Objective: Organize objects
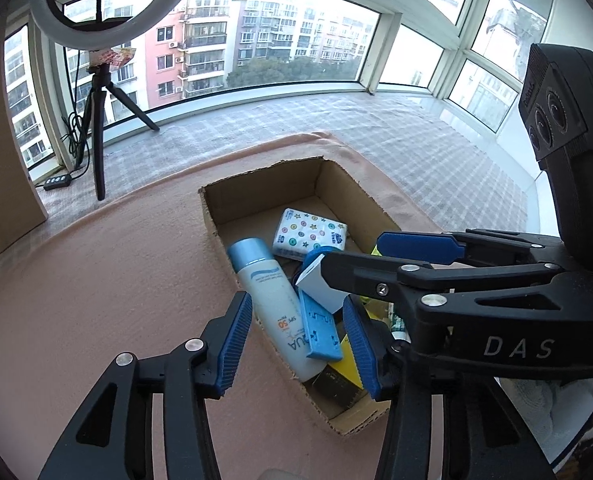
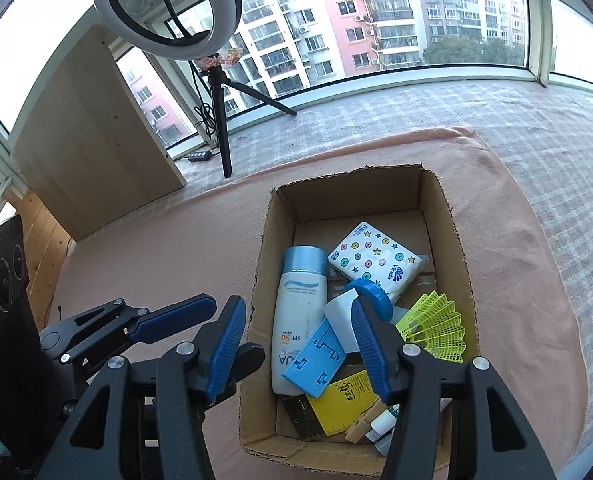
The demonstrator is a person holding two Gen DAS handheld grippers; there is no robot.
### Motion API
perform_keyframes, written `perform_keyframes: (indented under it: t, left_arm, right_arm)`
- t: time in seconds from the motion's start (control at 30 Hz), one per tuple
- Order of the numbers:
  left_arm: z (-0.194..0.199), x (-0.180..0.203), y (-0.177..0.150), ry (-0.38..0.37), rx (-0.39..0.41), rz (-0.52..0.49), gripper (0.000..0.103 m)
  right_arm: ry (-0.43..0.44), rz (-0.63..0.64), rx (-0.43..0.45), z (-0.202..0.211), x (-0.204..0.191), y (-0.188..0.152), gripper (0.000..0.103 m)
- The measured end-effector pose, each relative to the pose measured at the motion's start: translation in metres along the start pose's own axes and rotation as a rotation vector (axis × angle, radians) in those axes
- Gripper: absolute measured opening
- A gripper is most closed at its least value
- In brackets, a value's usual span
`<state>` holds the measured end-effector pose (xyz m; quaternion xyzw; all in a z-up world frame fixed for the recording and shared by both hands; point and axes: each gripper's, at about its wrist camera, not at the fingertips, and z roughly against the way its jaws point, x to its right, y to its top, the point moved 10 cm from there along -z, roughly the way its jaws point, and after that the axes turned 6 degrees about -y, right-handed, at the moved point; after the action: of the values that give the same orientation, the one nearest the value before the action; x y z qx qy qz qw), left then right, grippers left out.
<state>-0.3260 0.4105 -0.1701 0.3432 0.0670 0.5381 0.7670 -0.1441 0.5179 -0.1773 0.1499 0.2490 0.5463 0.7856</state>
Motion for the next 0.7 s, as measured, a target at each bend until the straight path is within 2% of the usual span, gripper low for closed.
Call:
perform_keyframes:
  t: [0.2, 0.23, 0.3, 0.53, 0.7]
  left_arm:
    - [0.031, -0.025, -0.021, 0.035, 0.008, 0.035, 0.053]
    - [0.039, -0.031, -0.025, 0.046, 0.014, 0.042, 0.055]
    - [0.052, -0.04, -0.035, 0.066, 0.025, 0.057, 0.066]
    - [0.106, -0.08, -0.076, 0.144, 0.049, 0.126, 0.074]
    - [0.152, -0.111, -0.1, 0.212, 0.087, 0.176, 0.083]
  right_arm:
    - [-0.004, 0.008, 0.015, 0.011, -0.019, -0.013, 0.054]
    - [-0.003, 0.008, 0.018, 0.012, -0.023, -0.015, 0.055]
    - [0.004, 0.007, 0.023, 0.016, -0.032, -0.019, 0.057]
    - [-0.014, 0.047, 0.05, 0.029, -0.073, -0.04, 0.062]
    - [-0.018, 0.083, 0.06, 0.033, -0.109, -0.057, 0.066]
